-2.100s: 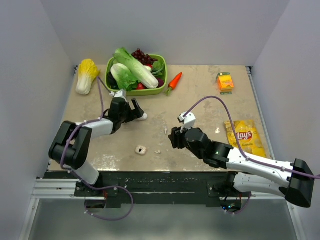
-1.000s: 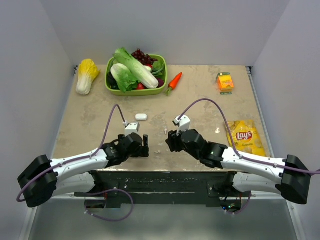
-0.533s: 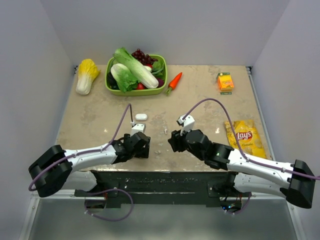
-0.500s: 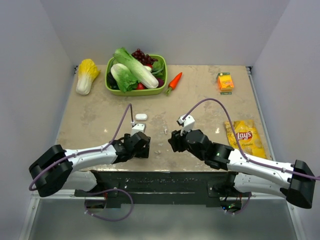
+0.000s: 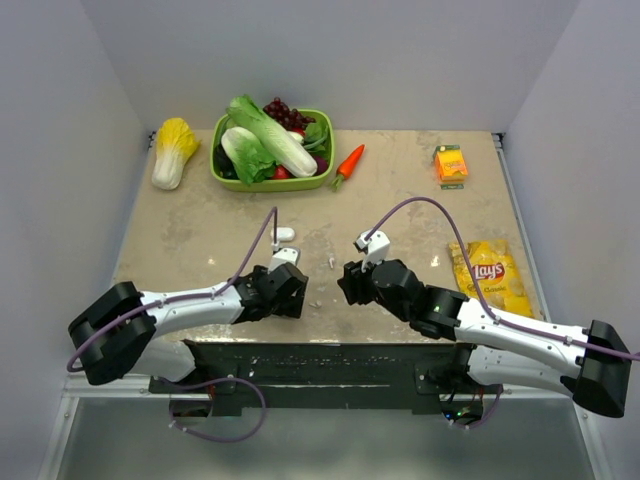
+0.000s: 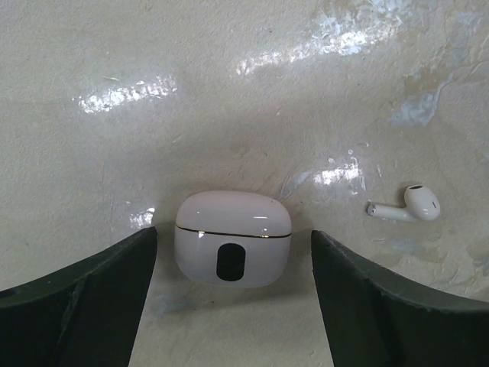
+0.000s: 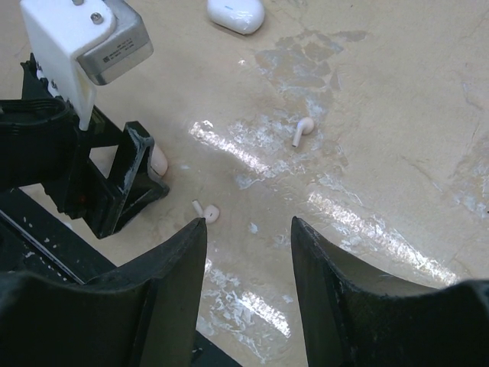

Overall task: Insert the wireless bluetooth earbuds into the charging case
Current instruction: Pick up the charging case at the center of the board.

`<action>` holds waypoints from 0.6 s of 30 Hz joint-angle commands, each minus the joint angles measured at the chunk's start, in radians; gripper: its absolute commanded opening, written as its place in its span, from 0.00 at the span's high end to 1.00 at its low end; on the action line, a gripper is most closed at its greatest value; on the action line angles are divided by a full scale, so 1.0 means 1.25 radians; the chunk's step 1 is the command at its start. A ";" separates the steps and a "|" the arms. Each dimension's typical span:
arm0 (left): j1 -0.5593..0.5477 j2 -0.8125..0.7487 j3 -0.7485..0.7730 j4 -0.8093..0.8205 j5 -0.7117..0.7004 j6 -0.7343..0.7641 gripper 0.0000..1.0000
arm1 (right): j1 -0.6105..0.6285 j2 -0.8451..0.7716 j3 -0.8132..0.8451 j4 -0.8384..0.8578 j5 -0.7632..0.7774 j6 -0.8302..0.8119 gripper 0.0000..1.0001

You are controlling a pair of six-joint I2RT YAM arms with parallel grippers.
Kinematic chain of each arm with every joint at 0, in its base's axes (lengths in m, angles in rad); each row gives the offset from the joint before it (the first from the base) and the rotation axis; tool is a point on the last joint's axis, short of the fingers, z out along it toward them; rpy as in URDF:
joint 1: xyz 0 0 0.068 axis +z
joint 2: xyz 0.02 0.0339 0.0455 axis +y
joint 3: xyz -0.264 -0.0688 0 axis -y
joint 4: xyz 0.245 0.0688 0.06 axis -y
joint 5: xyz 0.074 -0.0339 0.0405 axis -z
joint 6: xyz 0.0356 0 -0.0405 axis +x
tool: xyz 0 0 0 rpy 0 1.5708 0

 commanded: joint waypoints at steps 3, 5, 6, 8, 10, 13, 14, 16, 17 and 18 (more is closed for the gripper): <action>-0.037 0.028 0.052 -0.064 -0.044 0.024 0.17 | 0.000 -0.004 0.002 0.009 0.015 -0.007 0.49; -0.043 0.034 0.049 -0.061 -0.047 0.024 0.23 | 0.000 -0.005 0.000 0.009 0.018 -0.005 0.49; -0.045 0.040 0.048 -0.058 -0.045 0.024 0.26 | 0.000 -0.005 -0.001 0.009 0.018 -0.005 0.49; -0.046 0.044 0.046 -0.056 -0.043 0.025 0.33 | 0.000 -0.006 -0.002 0.008 0.018 -0.004 0.49; -0.046 0.046 0.042 -0.052 -0.042 0.025 0.34 | -0.001 -0.011 -0.005 0.006 0.021 -0.004 0.49; -0.046 0.046 0.039 -0.051 -0.042 0.024 0.35 | 0.000 -0.015 -0.007 0.006 0.024 -0.004 0.49; -0.046 0.046 0.039 -0.051 -0.039 0.025 0.35 | 0.000 -0.015 -0.009 0.006 0.024 -0.002 0.49; -0.045 0.044 0.037 -0.047 -0.037 0.024 0.40 | 0.000 -0.014 -0.007 0.006 0.023 -0.004 0.49; -0.046 0.043 0.036 -0.045 -0.038 0.022 0.46 | -0.001 -0.015 -0.007 0.007 0.023 -0.002 0.49; -0.046 0.035 0.033 -0.041 -0.042 0.021 0.55 | 0.000 -0.014 -0.006 0.007 0.023 -0.001 0.49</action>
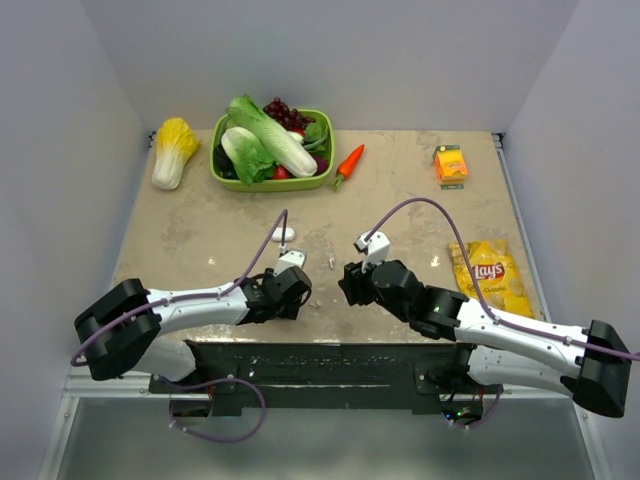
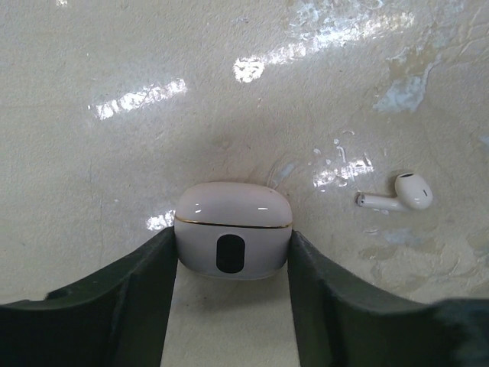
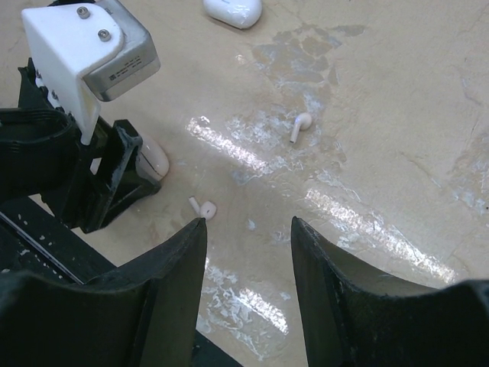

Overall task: Insert the wireless bluetooth earbuds into the charging case
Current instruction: Pick up the charging case at the center of the board, then open the charging case.

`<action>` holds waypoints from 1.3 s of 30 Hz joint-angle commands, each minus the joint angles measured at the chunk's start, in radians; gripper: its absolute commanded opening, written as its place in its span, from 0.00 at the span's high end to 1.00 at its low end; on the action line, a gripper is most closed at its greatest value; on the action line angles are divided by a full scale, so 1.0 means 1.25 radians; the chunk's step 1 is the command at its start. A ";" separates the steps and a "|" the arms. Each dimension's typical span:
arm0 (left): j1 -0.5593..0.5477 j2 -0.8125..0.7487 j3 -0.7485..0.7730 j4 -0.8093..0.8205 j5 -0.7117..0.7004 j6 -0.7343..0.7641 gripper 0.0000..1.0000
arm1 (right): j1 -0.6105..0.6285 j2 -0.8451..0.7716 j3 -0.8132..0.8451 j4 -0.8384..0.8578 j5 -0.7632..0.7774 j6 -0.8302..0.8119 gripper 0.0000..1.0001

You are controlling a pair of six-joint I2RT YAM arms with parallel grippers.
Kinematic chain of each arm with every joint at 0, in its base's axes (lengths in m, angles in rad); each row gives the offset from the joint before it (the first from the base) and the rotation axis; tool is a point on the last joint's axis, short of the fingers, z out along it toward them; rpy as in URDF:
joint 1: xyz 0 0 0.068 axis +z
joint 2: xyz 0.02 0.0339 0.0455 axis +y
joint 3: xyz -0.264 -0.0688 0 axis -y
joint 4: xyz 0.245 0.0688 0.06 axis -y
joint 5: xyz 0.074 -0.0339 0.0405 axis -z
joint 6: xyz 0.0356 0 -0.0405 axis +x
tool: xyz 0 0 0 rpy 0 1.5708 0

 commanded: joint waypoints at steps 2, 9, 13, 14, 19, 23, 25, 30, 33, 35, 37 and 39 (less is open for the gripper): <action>-0.005 -0.020 -0.012 0.008 -0.027 0.013 0.86 | 0.000 -0.016 0.001 0.008 0.022 0.003 0.49; -0.006 -0.268 -0.103 0.306 -0.063 0.090 1.00 | 0.000 -0.069 0.052 -0.011 0.063 0.040 0.48; -0.006 -0.348 -0.198 0.586 0.011 0.170 1.00 | 0.000 -0.126 0.095 -0.006 0.043 0.033 0.46; -0.007 -0.363 -0.215 0.648 0.023 0.201 1.00 | -0.001 -0.134 0.105 -0.008 0.030 0.030 0.45; -0.007 -0.336 -0.268 0.983 0.109 0.349 1.00 | 0.000 -0.113 0.237 -0.086 -0.062 0.008 0.42; -0.007 -0.272 -0.267 1.178 0.226 0.499 1.00 | 0.000 -0.070 0.310 -0.139 -0.116 -0.003 0.40; -0.007 -0.266 -0.273 1.221 0.284 0.529 1.00 | 0.000 -0.059 0.333 -0.154 -0.116 -0.009 0.36; -0.008 -0.260 -0.238 1.201 0.315 0.599 1.00 | 0.000 -0.004 0.366 -0.198 -0.096 -0.029 0.35; -0.010 -0.266 -0.235 1.183 0.321 0.623 1.00 | 0.000 0.007 0.372 -0.195 -0.088 -0.035 0.34; -0.014 -0.273 -0.229 1.153 0.314 0.637 1.00 | 0.000 0.020 0.380 -0.193 -0.086 -0.040 0.34; -0.018 -0.276 -0.225 1.140 0.310 0.647 1.00 | 0.000 0.028 0.385 -0.189 -0.084 -0.042 0.34; -0.021 -0.282 -0.226 1.126 0.308 0.654 1.00 | 0.000 0.036 0.386 -0.184 -0.088 -0.042 0.34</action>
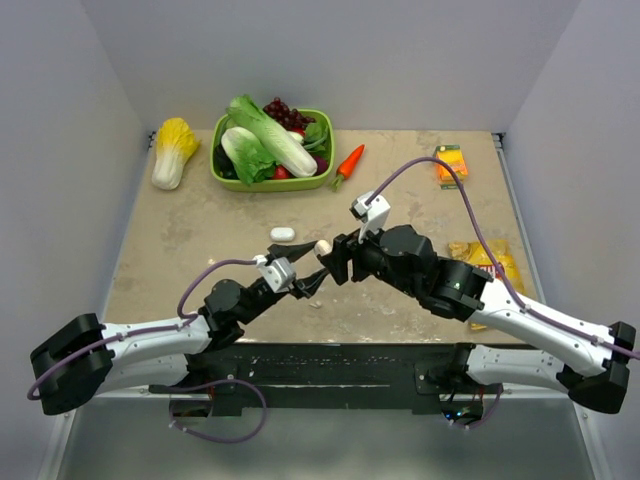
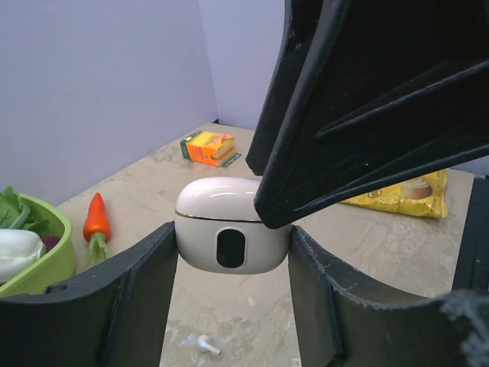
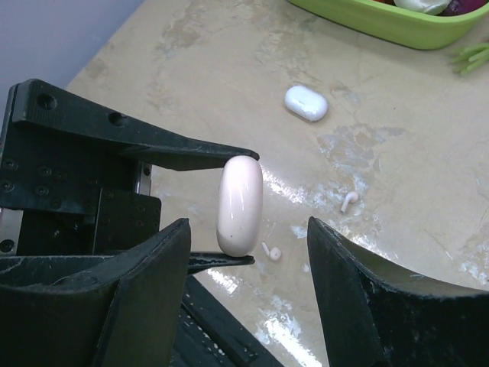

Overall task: Insert the wireless bluetooth earbuds into the charging case
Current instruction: Open the charging case.

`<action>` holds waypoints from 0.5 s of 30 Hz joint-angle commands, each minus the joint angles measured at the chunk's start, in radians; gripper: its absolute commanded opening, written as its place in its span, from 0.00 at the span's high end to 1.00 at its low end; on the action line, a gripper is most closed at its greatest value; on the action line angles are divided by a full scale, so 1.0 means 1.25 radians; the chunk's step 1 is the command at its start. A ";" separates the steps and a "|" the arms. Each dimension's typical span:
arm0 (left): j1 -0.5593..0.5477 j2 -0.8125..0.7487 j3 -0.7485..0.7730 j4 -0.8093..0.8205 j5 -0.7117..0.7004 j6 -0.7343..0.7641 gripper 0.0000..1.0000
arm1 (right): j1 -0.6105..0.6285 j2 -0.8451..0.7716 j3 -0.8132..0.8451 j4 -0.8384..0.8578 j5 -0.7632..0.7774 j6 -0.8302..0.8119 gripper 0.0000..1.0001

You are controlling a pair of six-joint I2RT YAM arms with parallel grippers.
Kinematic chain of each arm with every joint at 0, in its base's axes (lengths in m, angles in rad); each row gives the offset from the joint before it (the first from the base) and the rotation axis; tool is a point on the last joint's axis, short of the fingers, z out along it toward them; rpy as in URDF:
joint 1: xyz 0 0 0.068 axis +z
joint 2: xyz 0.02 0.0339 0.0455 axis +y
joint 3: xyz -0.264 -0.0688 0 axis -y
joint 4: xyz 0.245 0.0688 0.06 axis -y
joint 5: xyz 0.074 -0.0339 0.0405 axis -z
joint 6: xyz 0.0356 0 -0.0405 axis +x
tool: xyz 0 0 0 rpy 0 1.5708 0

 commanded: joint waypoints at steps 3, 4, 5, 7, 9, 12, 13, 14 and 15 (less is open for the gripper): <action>-0.013 -0.025 0.032 0.011 0.005 0.060 1.00 | -0.001 0.023 0.049 0.014 0.004 -0.023 0.34; -0.014 -0.026 0.031 0.010 0.003 0.061 1.00 | 0.000 0.029 0.052 0.013 0.007 -0.022 0.34; -0.014 -0.030 0.030 0.008 0.002 0.060 1.00 | 0.000 0.034 0.052 0.010 0.017 -0.023 0.34; -0.015 -0.035 0.022 0.007 -0.003 0.060 1.00 | -0.001 0.039 0.052 0.010 0.028 -0.023 0.34; -0.016 -0.040 0.017 0.007 -0.004 0.060 1.00 | 0.000 0.046 0.053 0.005 0.046 -0.023 0.34; -0.016 -0.046 0.015 0.002 -0.008 0.060 1.00 | 0.000 0.047 0.055 0.000 0.066 -0.023 0.34; -0.016 -0.045 0.015 0.002 -0.014 0.061 1.00 | 0.000 0.045 0.054 0.000 0.069 -0.023 0.34; -0.016 -0.047 0.015 0.002 -0.014 0.062 1.00 | 0.000 0.044 0.054 0.001 0.072 -0.022 0.35; -0.016 -0.047 0.012 0.001 -0.014 0.064 1.00 | 0.000 0.043 0.053 0.000 0.075 -0.023 0.34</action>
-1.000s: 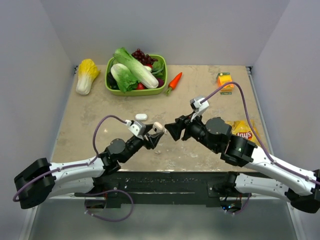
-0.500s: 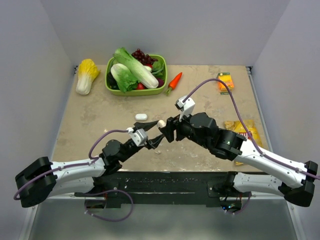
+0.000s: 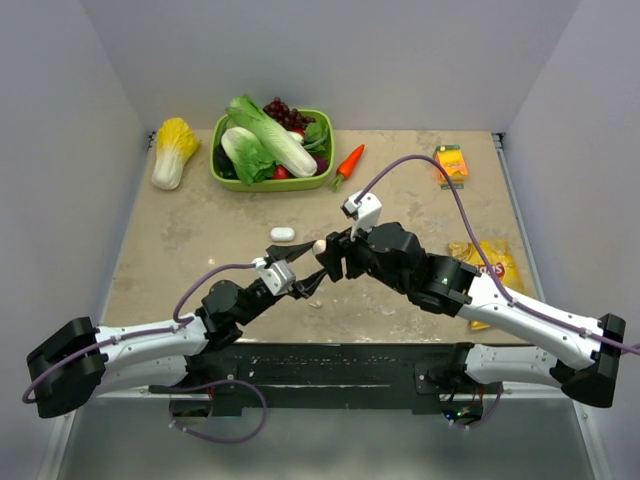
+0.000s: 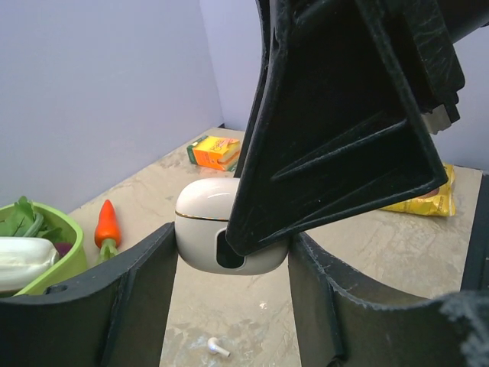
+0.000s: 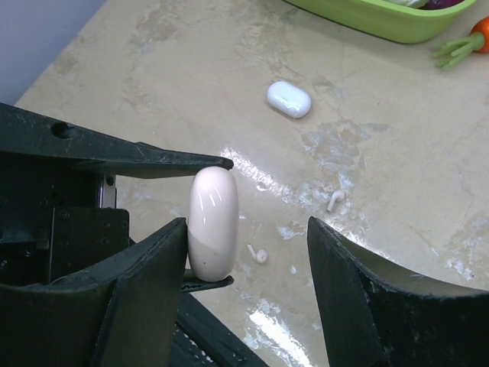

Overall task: Insert the wireless bluetooth earbuds into the charging case
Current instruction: Open the charging case.

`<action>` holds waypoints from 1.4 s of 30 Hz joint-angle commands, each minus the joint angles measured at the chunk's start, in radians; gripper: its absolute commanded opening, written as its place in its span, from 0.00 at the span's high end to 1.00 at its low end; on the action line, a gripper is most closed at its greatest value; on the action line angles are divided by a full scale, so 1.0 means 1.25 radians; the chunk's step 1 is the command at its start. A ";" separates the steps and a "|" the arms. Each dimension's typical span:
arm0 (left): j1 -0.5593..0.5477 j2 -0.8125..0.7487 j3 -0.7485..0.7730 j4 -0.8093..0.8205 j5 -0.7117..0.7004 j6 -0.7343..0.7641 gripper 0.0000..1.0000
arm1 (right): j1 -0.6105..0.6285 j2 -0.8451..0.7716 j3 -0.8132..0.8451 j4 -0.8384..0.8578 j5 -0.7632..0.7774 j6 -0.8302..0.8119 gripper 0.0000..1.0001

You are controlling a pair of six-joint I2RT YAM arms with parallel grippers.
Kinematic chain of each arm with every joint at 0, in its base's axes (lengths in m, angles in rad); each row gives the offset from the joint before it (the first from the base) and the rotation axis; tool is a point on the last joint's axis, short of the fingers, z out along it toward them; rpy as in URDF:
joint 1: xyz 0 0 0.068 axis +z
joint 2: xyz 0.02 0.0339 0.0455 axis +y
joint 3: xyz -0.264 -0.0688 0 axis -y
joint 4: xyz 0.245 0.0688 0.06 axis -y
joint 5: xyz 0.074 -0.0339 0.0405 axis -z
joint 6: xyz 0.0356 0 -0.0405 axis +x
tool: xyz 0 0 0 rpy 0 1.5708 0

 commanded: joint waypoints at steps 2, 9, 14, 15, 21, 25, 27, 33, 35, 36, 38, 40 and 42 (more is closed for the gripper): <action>-0.006 -0.018 0.008 0.034 -0.013 0.023 1.00 | -0.001 -0.016 0.034 0.003 0.048 -0.010 0.35; -0.006 -0.012 0.007 0.035 -0.019 0.025 1.00 | 0.000 -0.034 0.029 0.004 0.064 -0.009 0.34; -0.006 -0.010 0.004 0.038 -0.022 0.025 1.00 | -0.001 -0.040 0.028 0.003 0.074 -0.010 0.35; -0.006 -0.010 0.003 0.039 -0.022 0.025 1.00 | -0.001 -0.040 0.026 0.003 0.075 -0.010 0.34; -0.006 -0.016 -0.004 0.045 -0.024 0.026 1.00 | -0.001 -0.039 0.025 0.000 0.090 -0.010 0.35; -0.006 -0.027 -0.009 0.045 -0.028 0.025 1.00 | -0.003 -0.038 0.024 -0.002 0.098 -0.010 0.35; -0.006 -0.030 -0.011 0.045 -0.029 0.026 1.00 | -0.003 -0.038 0.024 -0.006 0.103 -0.010 0.35; -0.006 -0.039 -0.016 0.044 -0.035 0.025 1.00 | -0.006 -0.038 0.020 -0.010 0.119 -0.010 0.35; -0.006 -0.041 -0.018 0.045 -0.035 0.023 1.00 | -0.010 -0.038 0.020 -0.016 0.127 -0.010 0.35; -0.006 -0.042 -0.018 0.046 -0.034 0.023 1.00 | -0.014 -0.039 0.018 -0.016 0.125 -0.009 0.35; -0.006 -0.043 -0.020 0.046 -0.037 0.022 1.00 | -0.020 -0.044 0.017 -0.016 0.127 -0.005 0.35; -0.006 -0.043 -0.021 0.046 -0.040 0.022 1.00 | -0.024 -0.051 0.018 -0.008 0.125 -0.002 0.35; -0.008 -0.043 -0.023 0.047 -0.044 0.022 1.00 | -0.024 -0.087 0.000 0.025 0.095 -0.002 0.36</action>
